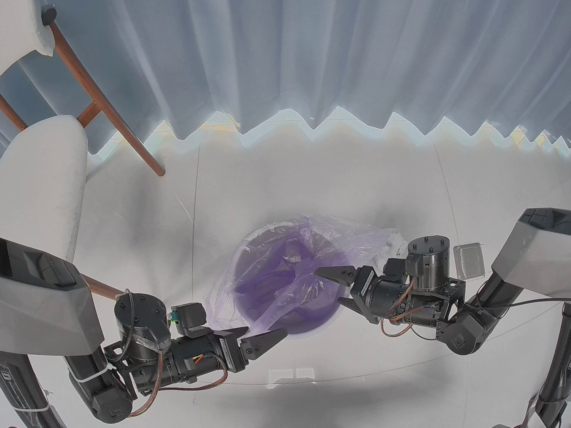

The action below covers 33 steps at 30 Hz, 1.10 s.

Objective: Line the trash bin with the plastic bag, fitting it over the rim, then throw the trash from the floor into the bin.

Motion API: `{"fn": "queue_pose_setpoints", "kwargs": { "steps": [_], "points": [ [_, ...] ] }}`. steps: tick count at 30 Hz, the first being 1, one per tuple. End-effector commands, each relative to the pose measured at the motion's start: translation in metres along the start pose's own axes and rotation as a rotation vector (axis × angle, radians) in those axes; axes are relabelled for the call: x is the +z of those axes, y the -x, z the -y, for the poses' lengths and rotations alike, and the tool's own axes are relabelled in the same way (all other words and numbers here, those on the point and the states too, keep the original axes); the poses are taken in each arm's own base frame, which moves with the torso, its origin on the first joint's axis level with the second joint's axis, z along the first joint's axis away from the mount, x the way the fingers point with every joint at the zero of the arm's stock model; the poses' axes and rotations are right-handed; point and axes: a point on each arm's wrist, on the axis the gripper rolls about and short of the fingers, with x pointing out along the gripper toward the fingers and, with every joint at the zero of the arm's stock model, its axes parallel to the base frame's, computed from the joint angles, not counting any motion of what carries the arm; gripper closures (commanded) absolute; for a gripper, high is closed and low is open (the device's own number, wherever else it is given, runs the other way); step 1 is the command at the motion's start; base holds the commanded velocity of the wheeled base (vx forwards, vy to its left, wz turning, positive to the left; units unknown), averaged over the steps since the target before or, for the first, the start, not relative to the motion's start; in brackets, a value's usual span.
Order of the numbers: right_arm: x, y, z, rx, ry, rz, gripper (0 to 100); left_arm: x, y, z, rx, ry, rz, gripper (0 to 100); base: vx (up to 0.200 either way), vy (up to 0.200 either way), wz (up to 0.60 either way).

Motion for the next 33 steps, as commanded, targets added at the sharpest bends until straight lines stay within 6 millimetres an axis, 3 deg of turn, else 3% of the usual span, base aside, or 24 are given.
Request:
{"fn": "queue_pose_setpoints", "kwargs": {
  "steps": [1,4,5,33],
  "points": [
    [-0.004,-0.003,0.001,-0.002,0.001,-0.013,0,-0.003,0.001,0.003,-0.009,-0.011,-0.013,0,0.0,0.0,0.0],
    [-0.007,-0.004,0.001,-0.002,0.002,-0.021,0,-0.004,0.002,0.005,-0.013,-0.025,-0.016,0,0.0,0.0,0.0],
    [-0.007,-0.005,0.001,-0.002,0.002,-0.021,100,-0.004,0.002,0.005,-0.015,-0.027,-0.016,0,0.0,0.0,0.0],
    [-0.027,0.036,0.009,-0.055,0.214,-0.071,100,-0.003,0.011,0.004,0.001,-0.022,-0.015,0,0.0,0.0,0.0]
  ]
}}
